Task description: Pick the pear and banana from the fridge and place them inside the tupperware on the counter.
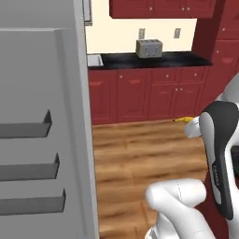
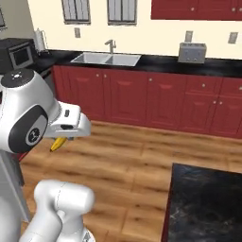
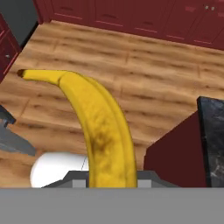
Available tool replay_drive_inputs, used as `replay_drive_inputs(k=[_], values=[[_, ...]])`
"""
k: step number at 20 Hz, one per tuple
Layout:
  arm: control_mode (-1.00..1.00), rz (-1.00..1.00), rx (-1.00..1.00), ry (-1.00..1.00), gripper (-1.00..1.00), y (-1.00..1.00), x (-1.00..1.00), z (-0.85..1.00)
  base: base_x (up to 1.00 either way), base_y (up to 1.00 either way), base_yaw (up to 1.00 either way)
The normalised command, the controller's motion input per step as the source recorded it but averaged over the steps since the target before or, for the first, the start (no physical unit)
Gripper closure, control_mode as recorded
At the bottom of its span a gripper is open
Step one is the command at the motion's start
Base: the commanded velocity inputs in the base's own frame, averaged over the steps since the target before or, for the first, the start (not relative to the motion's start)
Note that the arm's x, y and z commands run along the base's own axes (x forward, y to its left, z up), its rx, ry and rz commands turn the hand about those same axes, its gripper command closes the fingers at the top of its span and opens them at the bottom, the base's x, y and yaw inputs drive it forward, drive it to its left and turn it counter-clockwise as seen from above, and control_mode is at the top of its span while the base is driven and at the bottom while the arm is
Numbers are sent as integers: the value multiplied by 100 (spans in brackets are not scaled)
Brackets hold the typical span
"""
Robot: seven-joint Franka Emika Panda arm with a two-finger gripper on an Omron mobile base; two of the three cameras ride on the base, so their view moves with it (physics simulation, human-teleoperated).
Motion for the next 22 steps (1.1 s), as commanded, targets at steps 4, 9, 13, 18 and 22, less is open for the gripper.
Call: replay_drive_inputs(k=[4, 9, 13, 18, 22], values=[[100, 0, 0, 0, 100, 0, 0, 0, 100, 0, 1], [100, 0, 0, 0, 100, 0, 0, 0, 100, -2, 34], [100, 0, 0, 0, 100, 0, 0, 0, 100, -12, 58], [100, 0, 0, 0, 100, 0, 0, 0, 100, -10, 61], [100, 0, 0, 0, 100, 0, 0, 0, 100, -7, 55]])
